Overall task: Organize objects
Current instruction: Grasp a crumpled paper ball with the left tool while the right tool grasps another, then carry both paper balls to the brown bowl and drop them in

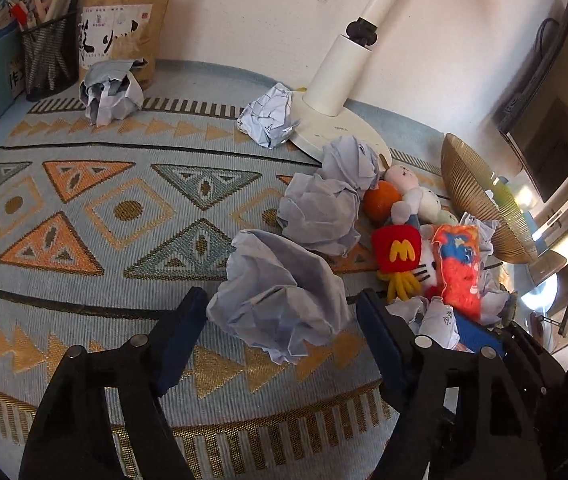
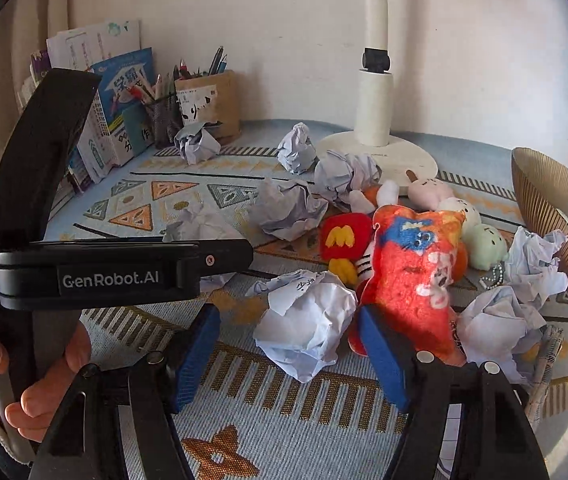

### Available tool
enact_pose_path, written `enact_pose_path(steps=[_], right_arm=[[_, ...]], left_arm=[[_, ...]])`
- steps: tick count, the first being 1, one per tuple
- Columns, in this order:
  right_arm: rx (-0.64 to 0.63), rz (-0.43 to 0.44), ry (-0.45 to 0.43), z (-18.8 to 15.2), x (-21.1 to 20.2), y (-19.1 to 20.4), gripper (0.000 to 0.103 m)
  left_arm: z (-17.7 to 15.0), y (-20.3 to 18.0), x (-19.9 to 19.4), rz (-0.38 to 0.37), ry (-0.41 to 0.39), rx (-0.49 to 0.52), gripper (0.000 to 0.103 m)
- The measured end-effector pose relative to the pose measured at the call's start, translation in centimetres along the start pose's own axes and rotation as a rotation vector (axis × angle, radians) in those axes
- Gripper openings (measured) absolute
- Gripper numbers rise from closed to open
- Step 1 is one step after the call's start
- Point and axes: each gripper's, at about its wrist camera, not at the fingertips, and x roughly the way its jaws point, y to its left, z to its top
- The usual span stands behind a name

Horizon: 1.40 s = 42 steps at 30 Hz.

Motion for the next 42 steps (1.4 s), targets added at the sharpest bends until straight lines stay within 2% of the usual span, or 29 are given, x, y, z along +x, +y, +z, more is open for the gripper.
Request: enact_pose_path(steps=[1,2,4,9,12,14,18,21,27,29,31,33,39,42], right_arm=[[0.006,0.005,0.009,0.0,0.2,-0.1,0.048],[0.012,0.014,0.016,-0.1,0.3,-0.3,0.043],[0.019,0.028,0.003,-0.1,0.1,-0.4,0.042],[-0.015,0.066,-0.100,-0.4,-2.3,0.3,0.041],[-0.022,0.067,-0.133,-1.1,-4.6,0.3,0.041],[-0.014,0.080,-0.144,-2.2,-6.8,0.0,0.041],[-0.019,0.026,-0.079,-5.3,-9.6,-1.0,0.041],[0.028,0.018,-0.011,-7.7,-10.2,-2.7,0.041],[0.062,0.015,0.030,-10.0,-10.8,-4.9,0.041],[0.074,0.033,0.034,-10.3,-10.9,-5.2,0.044],[0.093,0.047,0.032,-10.5,-10.9,-5.7,0.058],[0.105,0.054,0.024,-10.7,-11.1,-5.8,0.067],[0.184,0.090,0.028,-11.1,-10.6,-7.0,0.066],[0.207,0.106,0.048,-11.4,-10.0,-7.4,0.039]], left_arm=[[0.0,-0.3,0.0,0.001,-0.001,0.016,0.059],[0.0,-0.5,0.0,0.000,-0.008,0.023,0.057],[-0.2,-0.7,-0.4,0.013,-0.031,0.032,0.053],[-0.8,-1.0,-1.9,0.031,-0.092,0.034,0.053],[-1.6,-1.4,-4.1,0.066,-0.152,0.032,0.053],[-2.7,-1.9,-6.1,0.058,-0.192,0.025,0.053],[-6.1,-3.8,-8.7,0.079,-0.223,0.054,0.053],[-8.3,-5.4,-8.5,0.112,-0.207,0.086,0.053],[-10.0,-7.0,-7.4,0.124,-0.167,0.119,0.053],[-10.1,-7.2,-7.5,0.149,-0.180,0.130,0.053],[-10.3,-7.1,-7.4,0.150,-0.169,0.126,0.053],[-10.4,-7.0,-7.3,0.155,-0.161,0.116,0.053],[-10.4,-7.0,-7.1,0.163,-0.158,0.112,0.053],[-10.5,-7.5,-7.1,0.178,-0.161,0.130,0.053]])
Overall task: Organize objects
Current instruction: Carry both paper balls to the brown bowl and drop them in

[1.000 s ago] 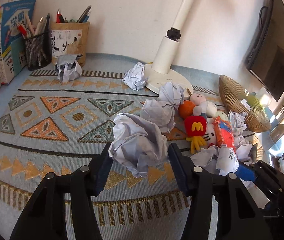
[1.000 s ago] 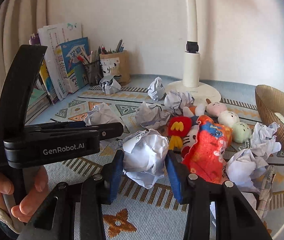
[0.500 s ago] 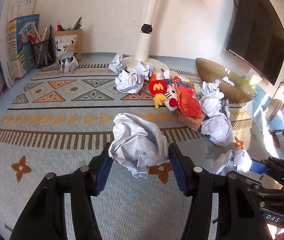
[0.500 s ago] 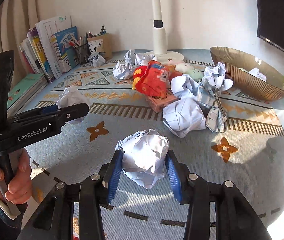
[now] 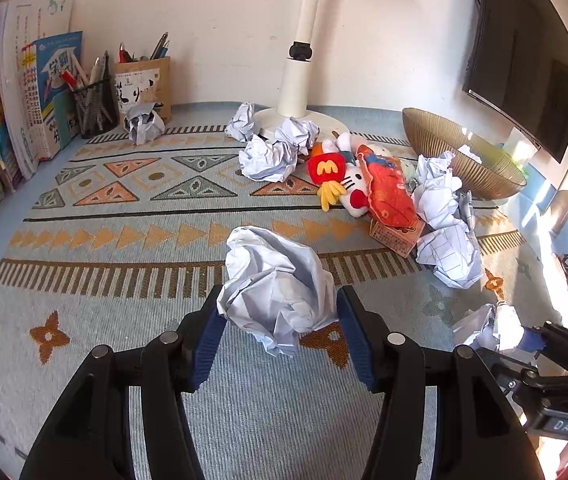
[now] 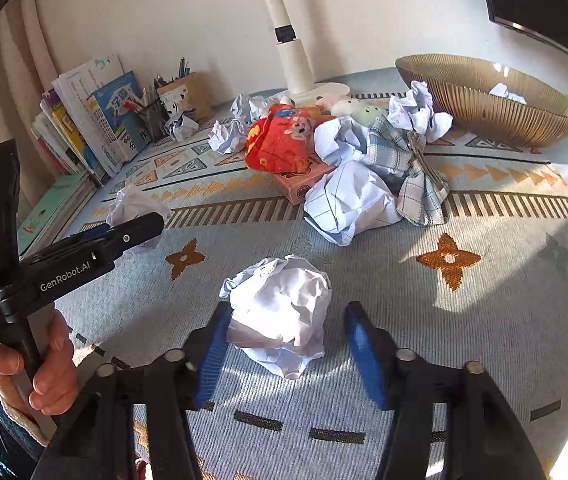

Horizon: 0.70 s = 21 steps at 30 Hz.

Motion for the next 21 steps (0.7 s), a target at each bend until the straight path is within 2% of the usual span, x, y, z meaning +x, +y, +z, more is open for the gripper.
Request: enact_pose_path(steps=[2,6,9,12,14,18,21], right_arm=[[-0.013,-0.002,-0.032,0.2,-1.0,0.0,0.039],[-0.045,-0.048,-0.176,2.7,-5.6,-0.8,0.039],[-0.007,-0.139,-0.315,5.9,-9.7,-3.4,0.040],[0.096,-0.277,-0.424,9.1,-12.1,-7.5,0.040],[0.187,-0.332,-0.436,11.1,-12.1,-10.6,0.040],[0.333,-0.311,-0.354,14.1,-9.6,-15.6,0.040],[0.340,-0.325,-0.322,15.4,-8.1,-17.2,0.040]], left_arm=[[0.2,-0.3,-0.2,-0.003,-0.002,0.015,0.053],[2.7,-2.2,-1.9,-0.070,-0.047,0.066,0.053],[6.6,-5.1,-2.8,-0.120,-0.106,0.132,0.053],[10.8,-8.9,-2.2,-0.193,-0.135,0.172,0.053],[13.3,-11.7,-1.0,-0.235,-0.147,0.189,0.053],[16.5,-16.9,3.1,-0.296,-0.110,0.224,0.053],[17.7,-19.1,6.3,-0.368,-0.044,0.202,0.053]])
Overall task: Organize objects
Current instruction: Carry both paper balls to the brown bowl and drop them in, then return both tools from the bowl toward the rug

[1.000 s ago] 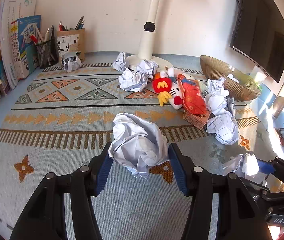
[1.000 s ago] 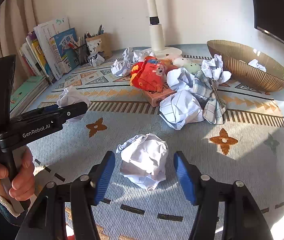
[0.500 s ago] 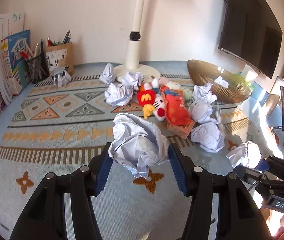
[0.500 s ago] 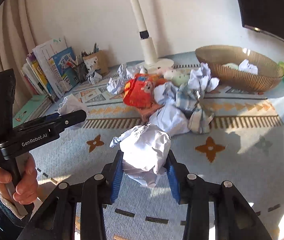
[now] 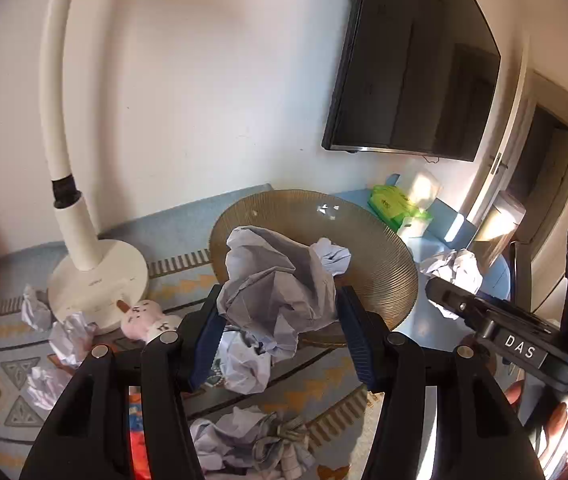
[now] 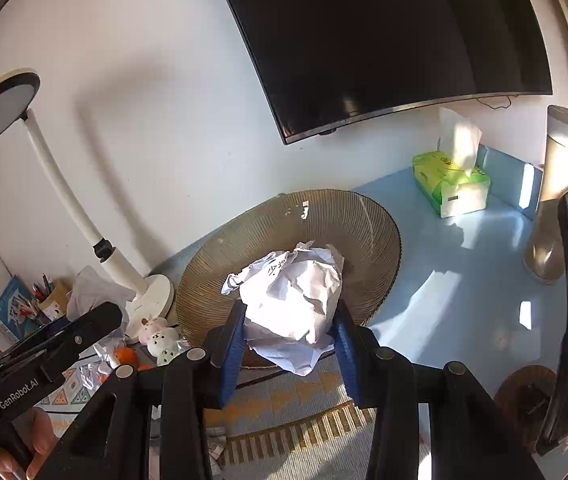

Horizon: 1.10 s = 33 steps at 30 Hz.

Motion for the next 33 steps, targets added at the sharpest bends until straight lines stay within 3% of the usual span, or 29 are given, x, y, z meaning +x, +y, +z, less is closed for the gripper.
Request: enact_pose_path(steps=[2,3,4,6,10,15,20,22,25,29,31,33], right_arm=[[-0.015,-0.021,0.005,0.6,1.1,-0.2,0.043],[-0.017,-0.024,0.012,0.8,1.6,-0.3,0.051],[-0.013,-0.032,0.014,0.9,1.9,-0.5,0.058],[-0.010,-0.040,0.012,0.7,1.8,-0.9,0.058],[-0.018,-0.028,0.006,-0.7,0.2,-0.6,0.058],[-0.085,0.065,0.007,-3.3,-3.2,3.3,0.059],[-0.177,0.181,-0.009,-6.8,-6.4,8.2,0.065],[-0.219,0.185,-0.013,-8.8,-6.4,9.7,0.065],[-0.282,0.210,-0.012,-11.8,-5.1,11.2,0.065],[-0.390,0.225,-0.025,-15.5,-2.9,12.0,0.066],[-0.405,0.206,0.041,-16.0,-1.5,12.2,0.067],[-0.416,0.209,0.021,-16.0,-1.5,12.3,0.068]], left_arm=[[0.4,-0.4,1.8,-0.036,-0.001,0.000,0.061],[0.5,-0.6,2.5,-0.047,-0.012,0.004,0.072],[0.5,-0.7,3.0,-0.048,-0.022,0.009,0.091],[0.4,-0.6,3.3,-0.028,-0.025,0.006,0.102],[-0.3,1.1,1.1,-0.037,-0.037,-0.014,0.102],[-2.3,3.7,-5.6,-0.012,-0.094,-0.055,0.102],[-6.4,5.9,-14.3,0.116,-0.196,-0.069,0.102],[-8.5,7.2,-16.6,0.187,-0.219,-0.100,0.102],[-11.8,9.8,-17.5,0.322,-0.199,-0.151,0.102],[-15.7,13.9,-15.4,0.458,-0.146,-0.203,0.102],[-17.2,15.5,-13.8,0.481,-0.105,-0.237,0.102],[-18.1,16.9,-12.9,0.461,-0.060,-0.293,0.102]])
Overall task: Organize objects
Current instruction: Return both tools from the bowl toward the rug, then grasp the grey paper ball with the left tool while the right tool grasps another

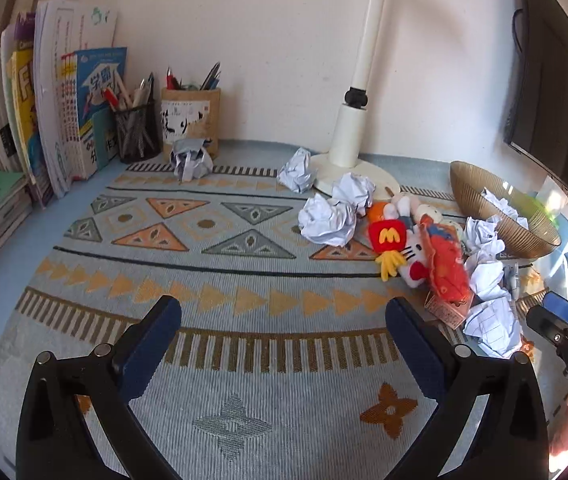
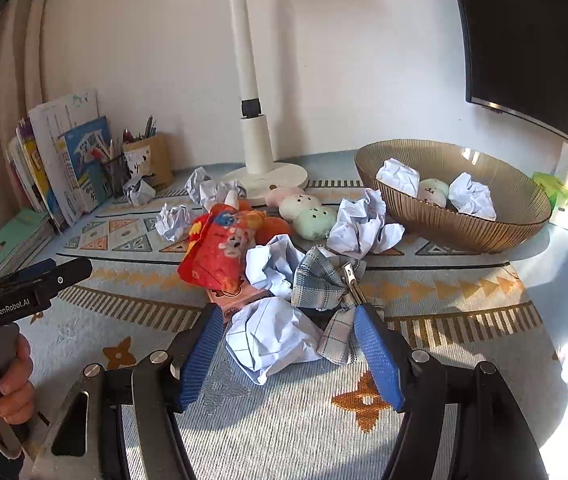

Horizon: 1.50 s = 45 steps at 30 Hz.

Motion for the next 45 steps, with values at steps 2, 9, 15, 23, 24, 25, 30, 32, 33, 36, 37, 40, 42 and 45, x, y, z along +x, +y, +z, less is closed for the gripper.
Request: enact_pose_path(steps=[2,9,15,23,24,25,30,32,33,36,37,40,42,45], right_arm=[[-0.002,-0.031,0.013,0.0,0.5,0.0,0.086],[-0.028,-0.056,0.056,-0.1,1.4,0.4,0.096],[-0.024,-0.064,0.070,0.0,1.6,0.2,0.096],[-0.034,0.040,0.127,1.9,1.2,1.3,0.096],[-0.028,0.070,0.125,3.1,0.9,1.7,0.096],[-0.024,0.093,0.115,4.6,0.7,2.3,0.096],[-0.014,0.140,0.116,12.6,3.6,6.0,0.096],[-0.029,0.138,0.147,14.9,6.7,8.0,0.096],[-0.042,0.147,0.161,15.6,8.5,9.0,0.096],[-0.070,0.159,0.246,16.7,14.6,11.7,0.080],[-0.077,0.159,0.281,16.8,16.6,12.4,0.074],[-0.079,0.161,0.349,16.7,21.8,13.5,0.068],[-0.095,0.156,0.384,16.5,24.3,14.2,0.068],[-0.109,0.092,0.399,16.3,26.6,14.8,0.068]], left_arm=[[0.2,0.7,-0.4,-0.031,-0.032,-0.021,0.102],[-0.2,2.6,0.7,-0.100,0.053,-0.151,0.102],[-0.5,3.5,0.9,-0.110,0.063,-0.212,0.102],[1.3,2.3,-0.3,-0.077,0.077,-0.094,0.102],[2.4,2.2,-1.3,-0.083,0.050,-0.063,0.102],[3.8,2.3,-2.5,-0.072,0.004,-0.036,0.102],[11.4,3.4,-4.0,0.055,-0.143,0.090,0.102],[13.6,4.4,-0.9,0.083,-0.108,0.135,0.102],[14.4,5.3,1.3,0.087,-0.068,0.135,0.102],[15.4,8.4,8.0,0.052,0.047,0.077,0.102],[15.3,9.2,9.9,0.049,0.068,0.059,0.102],[15.2,11.1,14.8,0.047,0.123,0.005,0.101],[15.5,11.7,16.9,0.023,0.148,-0.023,0.101],[16.1,11.7,18.8,0.040,0.162,-0.026,0.097]])
